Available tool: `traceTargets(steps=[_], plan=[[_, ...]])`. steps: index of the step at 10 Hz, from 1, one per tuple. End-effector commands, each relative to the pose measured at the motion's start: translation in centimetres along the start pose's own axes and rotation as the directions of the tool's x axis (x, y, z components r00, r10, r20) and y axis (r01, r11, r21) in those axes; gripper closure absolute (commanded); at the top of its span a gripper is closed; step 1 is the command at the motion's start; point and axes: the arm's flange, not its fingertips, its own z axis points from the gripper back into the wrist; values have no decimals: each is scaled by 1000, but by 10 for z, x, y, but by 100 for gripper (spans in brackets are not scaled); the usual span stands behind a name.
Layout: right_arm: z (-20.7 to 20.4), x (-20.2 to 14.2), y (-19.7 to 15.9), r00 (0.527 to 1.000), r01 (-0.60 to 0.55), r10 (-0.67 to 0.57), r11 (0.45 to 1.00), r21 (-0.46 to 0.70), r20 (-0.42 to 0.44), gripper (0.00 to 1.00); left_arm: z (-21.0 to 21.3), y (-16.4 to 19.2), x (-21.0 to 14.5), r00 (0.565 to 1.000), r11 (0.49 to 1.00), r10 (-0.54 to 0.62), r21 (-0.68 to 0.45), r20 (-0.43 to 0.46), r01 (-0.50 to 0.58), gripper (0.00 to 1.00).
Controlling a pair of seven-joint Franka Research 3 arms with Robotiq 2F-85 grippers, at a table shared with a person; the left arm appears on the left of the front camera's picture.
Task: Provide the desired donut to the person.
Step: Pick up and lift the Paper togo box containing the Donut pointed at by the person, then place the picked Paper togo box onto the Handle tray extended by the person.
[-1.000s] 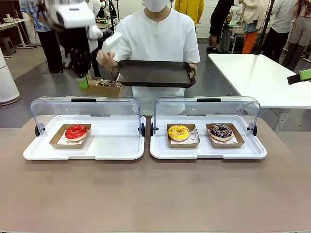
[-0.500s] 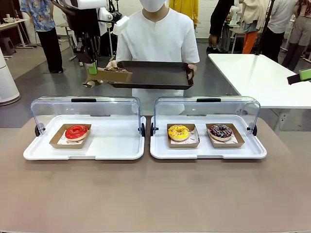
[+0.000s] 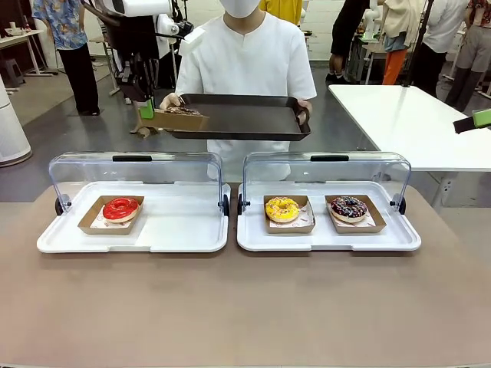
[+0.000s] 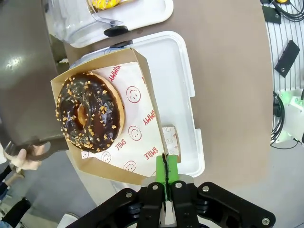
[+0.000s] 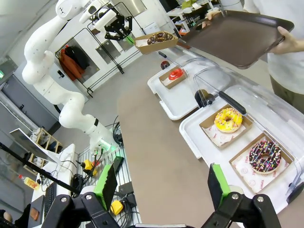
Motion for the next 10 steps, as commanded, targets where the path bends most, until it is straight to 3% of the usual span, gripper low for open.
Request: traceTargets(steps=[1,10], plan=[[0,0,0,1000,-3,3,1000,2,2,0,4,-2,0,1000,1000,-1,9,1,1,100],[0,0,0,1000,-3,3,1000,2,2,0,4,-2,0,1000,1000,-1,9,1,1,100]])
